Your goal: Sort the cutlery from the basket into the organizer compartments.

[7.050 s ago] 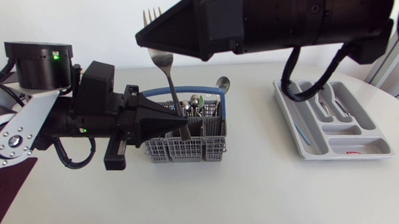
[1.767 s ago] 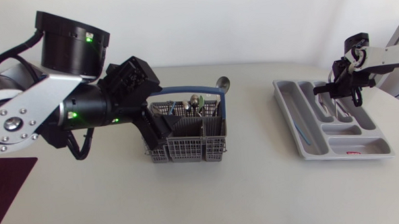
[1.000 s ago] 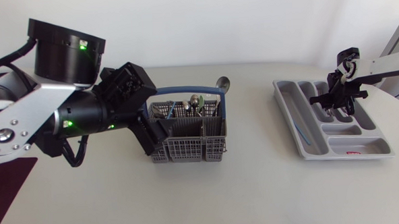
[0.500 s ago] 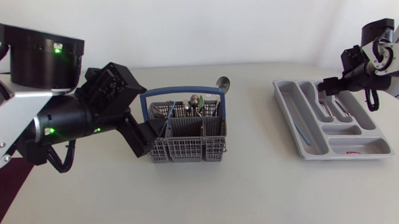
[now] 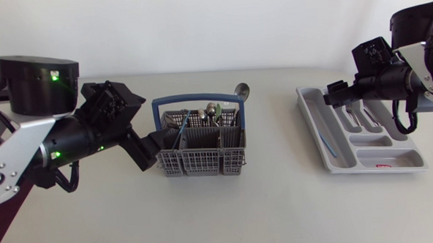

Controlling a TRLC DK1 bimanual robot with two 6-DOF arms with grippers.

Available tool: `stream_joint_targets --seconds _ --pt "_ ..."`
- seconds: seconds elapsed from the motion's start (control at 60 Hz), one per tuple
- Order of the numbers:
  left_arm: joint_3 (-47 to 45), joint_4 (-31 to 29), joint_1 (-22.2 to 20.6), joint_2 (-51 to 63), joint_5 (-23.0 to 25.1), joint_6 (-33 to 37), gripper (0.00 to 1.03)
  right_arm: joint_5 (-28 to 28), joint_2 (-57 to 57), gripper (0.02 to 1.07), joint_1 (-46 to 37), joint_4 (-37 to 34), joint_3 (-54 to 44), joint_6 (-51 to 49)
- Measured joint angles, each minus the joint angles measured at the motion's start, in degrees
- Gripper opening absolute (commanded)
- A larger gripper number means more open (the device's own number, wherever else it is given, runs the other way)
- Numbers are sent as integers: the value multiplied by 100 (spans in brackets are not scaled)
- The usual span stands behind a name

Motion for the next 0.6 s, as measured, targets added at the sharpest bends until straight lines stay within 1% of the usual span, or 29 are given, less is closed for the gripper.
stream_joint_targets --seconds 0.15,0.333,0.45,0.6 --pt "-317 234 157 2 0 155 96 0 -562 83 728 -63 -334 0" --pt "-431 479 378 2 11 291 96 4 -1130 83 1744 -127 -614 26" --pt "-588 734 413 4 22 369 96 4 -1274 83 2398 -210 -621 142" --pt "-789 938 428 101 170 393 96 -2 -1241 83 3121 -201 -619 337"
